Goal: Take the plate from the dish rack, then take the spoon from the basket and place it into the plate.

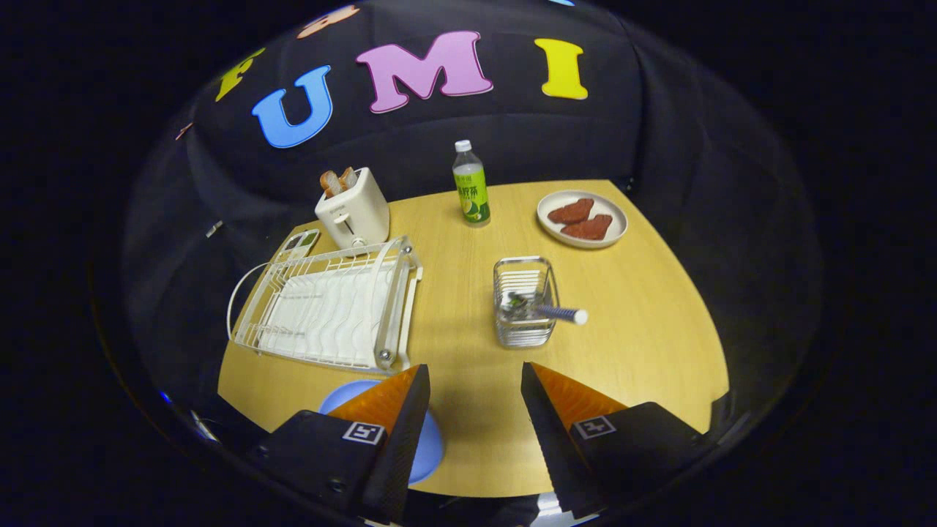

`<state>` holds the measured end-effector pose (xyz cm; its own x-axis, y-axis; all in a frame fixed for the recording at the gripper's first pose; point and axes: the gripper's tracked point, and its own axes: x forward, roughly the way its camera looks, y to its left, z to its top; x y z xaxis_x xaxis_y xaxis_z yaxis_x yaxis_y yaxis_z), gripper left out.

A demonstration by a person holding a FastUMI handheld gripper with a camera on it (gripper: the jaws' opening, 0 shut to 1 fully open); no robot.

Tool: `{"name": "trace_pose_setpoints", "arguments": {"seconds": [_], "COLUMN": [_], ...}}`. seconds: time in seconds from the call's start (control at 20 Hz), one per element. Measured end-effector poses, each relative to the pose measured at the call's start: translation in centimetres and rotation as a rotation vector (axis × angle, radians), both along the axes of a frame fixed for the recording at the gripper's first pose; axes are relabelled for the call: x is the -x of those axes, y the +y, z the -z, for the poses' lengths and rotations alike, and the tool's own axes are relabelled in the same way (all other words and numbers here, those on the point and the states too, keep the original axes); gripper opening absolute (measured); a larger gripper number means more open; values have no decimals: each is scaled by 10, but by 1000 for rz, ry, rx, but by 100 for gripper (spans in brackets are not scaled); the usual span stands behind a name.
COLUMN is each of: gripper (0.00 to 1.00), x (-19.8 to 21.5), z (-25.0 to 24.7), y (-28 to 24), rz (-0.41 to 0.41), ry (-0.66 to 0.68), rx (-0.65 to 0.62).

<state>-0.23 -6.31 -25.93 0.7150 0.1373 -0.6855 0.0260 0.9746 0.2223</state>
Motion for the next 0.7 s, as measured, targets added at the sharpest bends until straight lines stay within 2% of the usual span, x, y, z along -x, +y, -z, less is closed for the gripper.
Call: {"name": "trace_pose_setpoints", "arguments": {"seconds": [0.15, 0.35, 0.5, 0.55, 0.65, 0.7], "gripper": [78, 78, 72, 69, 54, 36], "x": [-24, -42, -49, -51, -51, -52], "z": [7, 31, 51, 57, 66, 68], "y": [-36, -57, -56, -56, -58, -58], "rz": [3, -19, -65, -81, -91, -91], "ry": [-7, 25, 52, 64, 84, 88], "rx": [78, 96, 102, 111, 121, 123]}}
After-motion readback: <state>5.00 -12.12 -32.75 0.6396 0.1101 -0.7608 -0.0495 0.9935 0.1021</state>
